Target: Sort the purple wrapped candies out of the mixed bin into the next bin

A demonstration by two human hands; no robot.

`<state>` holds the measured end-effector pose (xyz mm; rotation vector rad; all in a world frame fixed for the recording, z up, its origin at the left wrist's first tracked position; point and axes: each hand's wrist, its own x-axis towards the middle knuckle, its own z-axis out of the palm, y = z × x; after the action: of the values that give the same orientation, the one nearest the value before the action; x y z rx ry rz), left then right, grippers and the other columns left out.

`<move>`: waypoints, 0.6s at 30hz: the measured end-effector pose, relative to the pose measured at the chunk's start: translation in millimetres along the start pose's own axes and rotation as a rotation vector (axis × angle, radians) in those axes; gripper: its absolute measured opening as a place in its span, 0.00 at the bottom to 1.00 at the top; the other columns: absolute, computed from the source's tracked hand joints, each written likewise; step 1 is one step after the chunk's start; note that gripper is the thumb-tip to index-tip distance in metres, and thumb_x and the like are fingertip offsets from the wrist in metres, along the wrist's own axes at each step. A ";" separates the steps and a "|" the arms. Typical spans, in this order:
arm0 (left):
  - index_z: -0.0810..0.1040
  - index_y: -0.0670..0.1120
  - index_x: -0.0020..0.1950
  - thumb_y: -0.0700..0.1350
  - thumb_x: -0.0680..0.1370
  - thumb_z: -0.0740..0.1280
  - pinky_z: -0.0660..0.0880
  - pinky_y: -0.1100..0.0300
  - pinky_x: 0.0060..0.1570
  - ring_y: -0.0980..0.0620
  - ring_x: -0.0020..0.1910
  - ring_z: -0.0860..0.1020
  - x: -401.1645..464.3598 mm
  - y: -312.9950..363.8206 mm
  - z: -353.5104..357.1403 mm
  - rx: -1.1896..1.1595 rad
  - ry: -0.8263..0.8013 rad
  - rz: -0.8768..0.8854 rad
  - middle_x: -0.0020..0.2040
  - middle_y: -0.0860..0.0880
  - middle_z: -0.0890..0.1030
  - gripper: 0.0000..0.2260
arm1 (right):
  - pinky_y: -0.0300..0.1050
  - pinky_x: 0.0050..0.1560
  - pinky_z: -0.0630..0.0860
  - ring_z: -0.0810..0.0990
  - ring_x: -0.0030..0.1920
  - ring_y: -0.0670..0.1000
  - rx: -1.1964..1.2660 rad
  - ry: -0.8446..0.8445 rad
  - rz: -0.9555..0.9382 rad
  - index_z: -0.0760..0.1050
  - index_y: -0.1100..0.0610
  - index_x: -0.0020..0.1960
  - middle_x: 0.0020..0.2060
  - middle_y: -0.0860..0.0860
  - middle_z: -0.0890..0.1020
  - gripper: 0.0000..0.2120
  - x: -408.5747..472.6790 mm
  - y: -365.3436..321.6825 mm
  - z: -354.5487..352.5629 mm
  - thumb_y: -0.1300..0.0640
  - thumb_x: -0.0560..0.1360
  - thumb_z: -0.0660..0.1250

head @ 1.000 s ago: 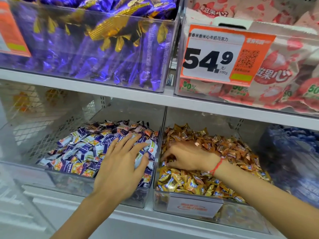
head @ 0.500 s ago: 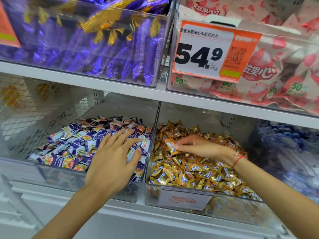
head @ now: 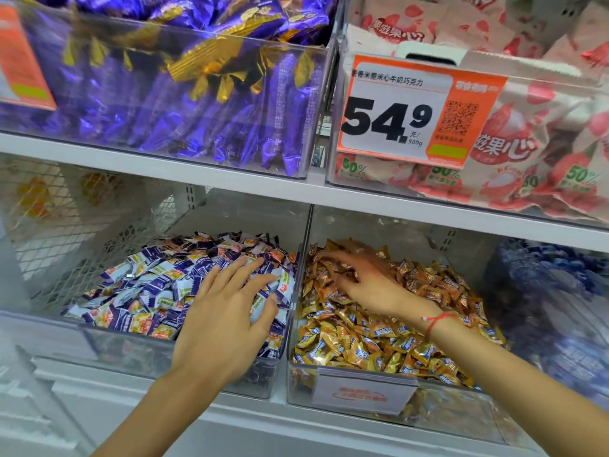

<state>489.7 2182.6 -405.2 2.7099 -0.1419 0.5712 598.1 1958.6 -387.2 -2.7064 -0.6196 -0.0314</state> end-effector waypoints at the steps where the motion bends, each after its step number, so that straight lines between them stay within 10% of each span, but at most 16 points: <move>1: 0.73 0.57 0.68 0.63 0.75 0.42 0.46 0.57 0.74 0.55 0.75 0.60 -1.2 0.0 0.6 -0.001 0.000 -0.002 0.73 0.54 0.69 0.31 | 0.55 0.75 0.45 0.46 0.78 0.56 -0.082 0.006 0.135 0.55 0.42 0.77 0.79 0.51 0.50 0.25 4.1 5.0 4.0 0.43 0.81 0.55; 4: 0.74 0.57 0.68 0.63 0.75 0.42 0.46 0.58 0.74 0.55 0.75 0.60 0.3 -1.3 0.2 0.005 0.002 0.000 0.72 0.54 0.69 0.30 | 0.61 0.73 0.34 0.33 0.76 0.60 -0.121 -0.178 0.383 0.37 0.42 0.78 0.78 0.51 0.38 0.33 16.9 11.5 23.4 0.32 0.78 0.44; 8: 0.76 0.56 0.66 0.63 0.75 0.44 0.51 0.54 0.75 0.53 0.74 0.63 3.3 -1.9 0.3 0.009 0.011 0.000 0.71 0.53 0.71 0.29 | 0.63 0.71 0.31 0.29 0.75 0.56 -0.092 -0.342 0.278 0.37 0.41 0.77 0.78 0.47 0.37 0.33 13.0 5.7 27.9 0.31 0.78 0.43; 15: 0.78 0.53 0.64 0.62 0.75 0.47 0.57 0.50 0.74 0.49 0.71 0.67 3.0 -2.4 1.9 0.030 -0.001 0.013 0.69 0.50 0.74 0.28 | 0.62 0.75 0.52 0.50 0.78 0.56 -0.087 -0.343 0.108 0.53 0.45 0.78 0.78 0.49 0.54 0.46 -10.4 23.0 22.8 0.22 0.66 0.51; 18: 0.75 0.52 0.68 0.62 0.76 0.45 0.55 0.50 0.75 0.48 0.72 0.66 2.9 -3.0 0.6 0.041 -0.020 0.021 0.71 0.50 0.72 0.30 | 0.59 0.74 0.56 0.55 0.77 0.55 -0.044 -0.272 0.089 0.54 0.45 0.78 0.78 0.50 0.57 0.37 -17.3 21.1 5.8 0.33 0.75 0.60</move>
<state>493.2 2185.1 -405.5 2.7573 -0.1659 0.5595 591.1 1935.7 -401.6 -2.8014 -0.5786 0.3544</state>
